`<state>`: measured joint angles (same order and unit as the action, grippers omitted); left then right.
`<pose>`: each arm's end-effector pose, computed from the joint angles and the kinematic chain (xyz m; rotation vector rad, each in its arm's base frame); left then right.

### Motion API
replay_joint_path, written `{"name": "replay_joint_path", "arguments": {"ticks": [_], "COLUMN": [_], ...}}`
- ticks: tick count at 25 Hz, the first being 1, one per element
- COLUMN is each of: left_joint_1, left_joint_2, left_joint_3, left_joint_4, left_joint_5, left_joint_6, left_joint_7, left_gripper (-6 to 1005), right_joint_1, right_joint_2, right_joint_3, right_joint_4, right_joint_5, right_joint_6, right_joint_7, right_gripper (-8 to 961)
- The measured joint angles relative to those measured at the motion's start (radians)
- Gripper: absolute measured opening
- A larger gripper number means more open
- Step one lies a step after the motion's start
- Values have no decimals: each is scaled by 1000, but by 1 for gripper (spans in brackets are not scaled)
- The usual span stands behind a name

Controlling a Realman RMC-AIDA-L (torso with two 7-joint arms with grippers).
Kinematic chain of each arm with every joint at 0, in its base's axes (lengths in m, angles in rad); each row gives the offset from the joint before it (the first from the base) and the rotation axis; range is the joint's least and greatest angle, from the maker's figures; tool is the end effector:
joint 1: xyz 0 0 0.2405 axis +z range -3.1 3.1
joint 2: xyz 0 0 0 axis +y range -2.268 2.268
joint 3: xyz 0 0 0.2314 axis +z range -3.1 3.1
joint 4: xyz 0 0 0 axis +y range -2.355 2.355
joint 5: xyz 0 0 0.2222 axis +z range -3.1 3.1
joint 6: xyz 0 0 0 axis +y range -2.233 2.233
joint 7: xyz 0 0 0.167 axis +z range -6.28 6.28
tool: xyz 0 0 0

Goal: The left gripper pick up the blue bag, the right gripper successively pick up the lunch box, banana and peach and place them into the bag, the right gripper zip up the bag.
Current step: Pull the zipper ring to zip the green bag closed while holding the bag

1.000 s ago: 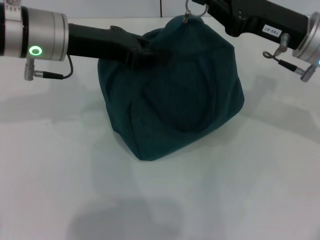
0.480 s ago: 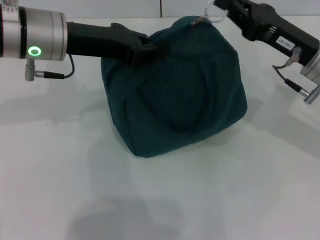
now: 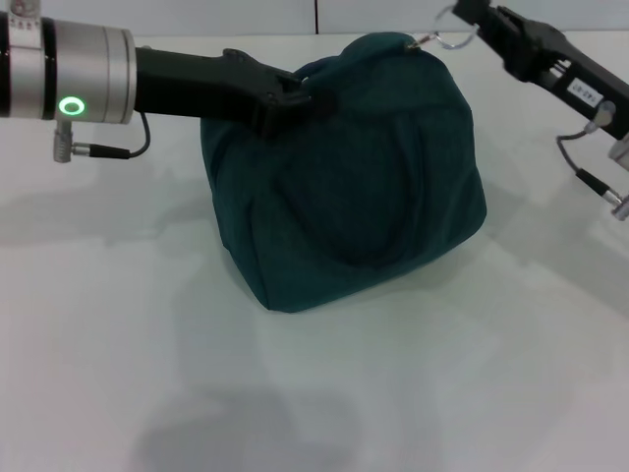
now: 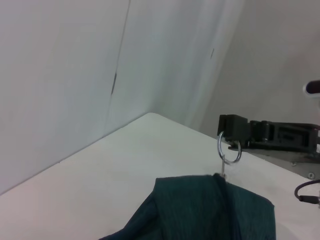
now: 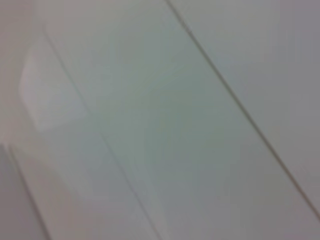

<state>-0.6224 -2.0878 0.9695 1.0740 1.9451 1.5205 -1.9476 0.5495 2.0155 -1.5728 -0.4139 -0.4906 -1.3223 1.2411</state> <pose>-0.1323 0.3793 0.0194 -2.8102 -0.6650 -0.5950 0.1679 0.3801 -0.0073 -2.1820 0.8011 1.5001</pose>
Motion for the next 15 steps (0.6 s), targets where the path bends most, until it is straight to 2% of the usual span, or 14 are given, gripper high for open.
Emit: {"name": "replay_joint_path", "arguments": {"ticks": [5,15], "left_joint_1": [9,19], "left_joint_2": [0,0], "left_joint_3": [0,-2], "left_joint_4": [5,6], "left_joint_5": [-31,-69], "left_joint_6": [-4,-9], "left_joint_7": [0,14], "left_gripper": [47,59], "right_joint_1": [-26,-30], "right_joint_2": [0,-2], "right_joint_3": [22,24], "right_joint_4": [17,85], "right_joint_5": [10,6], "right_joint_6": [20,37], "right_joint_7": [15,25], "right_gripper": [131,132]}}
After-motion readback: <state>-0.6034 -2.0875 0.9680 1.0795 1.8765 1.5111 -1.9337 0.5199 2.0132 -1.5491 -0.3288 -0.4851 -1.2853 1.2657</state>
